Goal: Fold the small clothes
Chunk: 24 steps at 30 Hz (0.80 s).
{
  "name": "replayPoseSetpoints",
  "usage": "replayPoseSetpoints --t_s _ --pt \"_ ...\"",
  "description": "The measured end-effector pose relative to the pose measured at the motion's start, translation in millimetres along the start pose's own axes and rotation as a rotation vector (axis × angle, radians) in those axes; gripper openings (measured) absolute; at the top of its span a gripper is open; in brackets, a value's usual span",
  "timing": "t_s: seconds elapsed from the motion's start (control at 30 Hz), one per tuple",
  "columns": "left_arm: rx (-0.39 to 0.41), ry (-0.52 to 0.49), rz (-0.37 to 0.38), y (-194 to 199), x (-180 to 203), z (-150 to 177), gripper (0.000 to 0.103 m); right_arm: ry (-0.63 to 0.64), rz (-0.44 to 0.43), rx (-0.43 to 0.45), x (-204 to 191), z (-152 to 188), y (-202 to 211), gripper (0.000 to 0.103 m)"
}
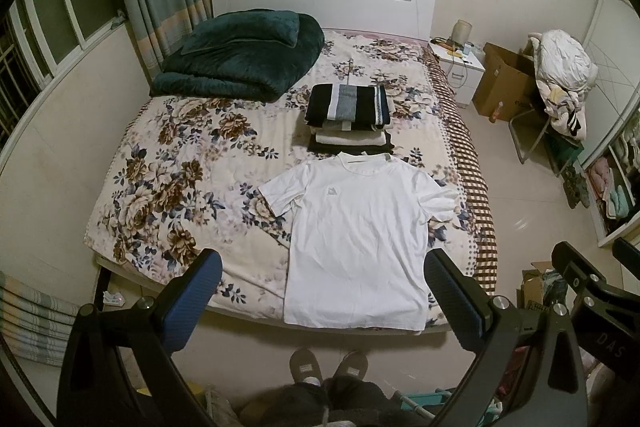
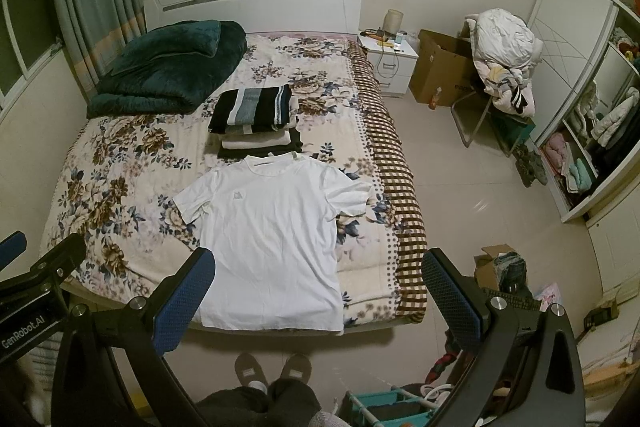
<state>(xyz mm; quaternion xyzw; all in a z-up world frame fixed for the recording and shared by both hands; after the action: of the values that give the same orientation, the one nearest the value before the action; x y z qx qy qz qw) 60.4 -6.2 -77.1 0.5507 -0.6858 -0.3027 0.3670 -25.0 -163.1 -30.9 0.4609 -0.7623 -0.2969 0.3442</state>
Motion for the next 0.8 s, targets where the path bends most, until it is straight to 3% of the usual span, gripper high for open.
replayPoseSetpoints --t_s 0.8 --pt "-0.007 -0.002 0.008 2 13 -9 0.103 -0.004 0.001 -0.008 -1 -14 -4 0.103"
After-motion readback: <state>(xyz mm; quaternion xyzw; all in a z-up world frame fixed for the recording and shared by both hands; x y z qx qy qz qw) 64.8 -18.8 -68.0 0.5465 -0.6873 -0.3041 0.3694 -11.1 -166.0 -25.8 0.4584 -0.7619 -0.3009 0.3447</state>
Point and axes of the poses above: each gripper's, at about its wrist camera, not at the fingertips, and y roughly against the way its jaws point, x to its right, z to its underside, the point moved 10 cm from there along -y, roughly the way its jaws point, and after that the axes turned 11 degrees about z, right-handed, at the moved point
